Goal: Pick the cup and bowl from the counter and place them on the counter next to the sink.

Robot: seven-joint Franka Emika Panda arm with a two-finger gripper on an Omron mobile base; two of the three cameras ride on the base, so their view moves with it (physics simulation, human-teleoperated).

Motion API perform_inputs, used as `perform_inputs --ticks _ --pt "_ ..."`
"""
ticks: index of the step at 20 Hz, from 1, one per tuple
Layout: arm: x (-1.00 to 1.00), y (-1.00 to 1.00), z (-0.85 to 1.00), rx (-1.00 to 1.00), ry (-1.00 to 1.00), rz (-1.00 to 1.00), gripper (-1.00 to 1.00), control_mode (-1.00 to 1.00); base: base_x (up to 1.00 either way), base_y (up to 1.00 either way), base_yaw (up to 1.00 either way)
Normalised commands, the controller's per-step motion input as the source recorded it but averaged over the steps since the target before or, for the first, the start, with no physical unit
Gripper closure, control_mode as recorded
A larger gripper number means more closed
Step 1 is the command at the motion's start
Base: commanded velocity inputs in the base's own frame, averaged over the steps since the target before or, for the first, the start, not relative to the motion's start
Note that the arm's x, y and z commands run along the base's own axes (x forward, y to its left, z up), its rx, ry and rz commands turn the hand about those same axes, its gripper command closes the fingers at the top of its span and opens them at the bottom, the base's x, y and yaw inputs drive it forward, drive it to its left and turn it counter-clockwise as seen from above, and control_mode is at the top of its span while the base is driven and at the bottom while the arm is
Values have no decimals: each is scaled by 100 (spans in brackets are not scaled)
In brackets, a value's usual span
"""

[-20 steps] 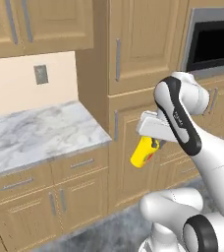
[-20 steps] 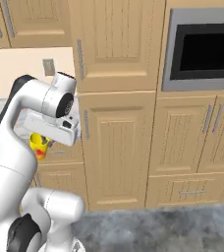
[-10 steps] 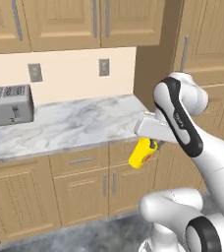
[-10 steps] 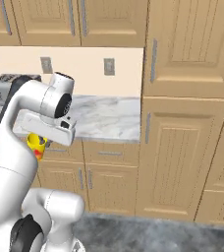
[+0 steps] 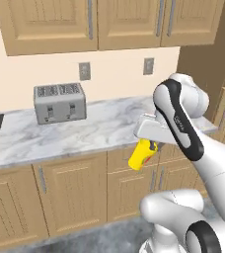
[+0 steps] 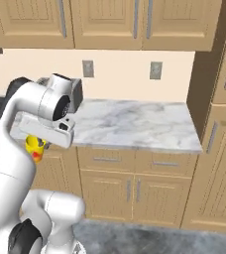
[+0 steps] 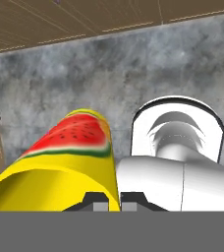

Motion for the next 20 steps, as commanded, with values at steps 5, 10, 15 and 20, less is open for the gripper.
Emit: perform_inputs --ticks 5,10,15,20 --pt "0 0 0 0 0 0 100 100 82 100 0" --pt "0 0 0 0 0 0 100 100 80 99 -1" --pt "0 0 0 0 0 0 100 100 29 94 0" --pt "0 0 0 0 0 0 100 100 7 51 -7"
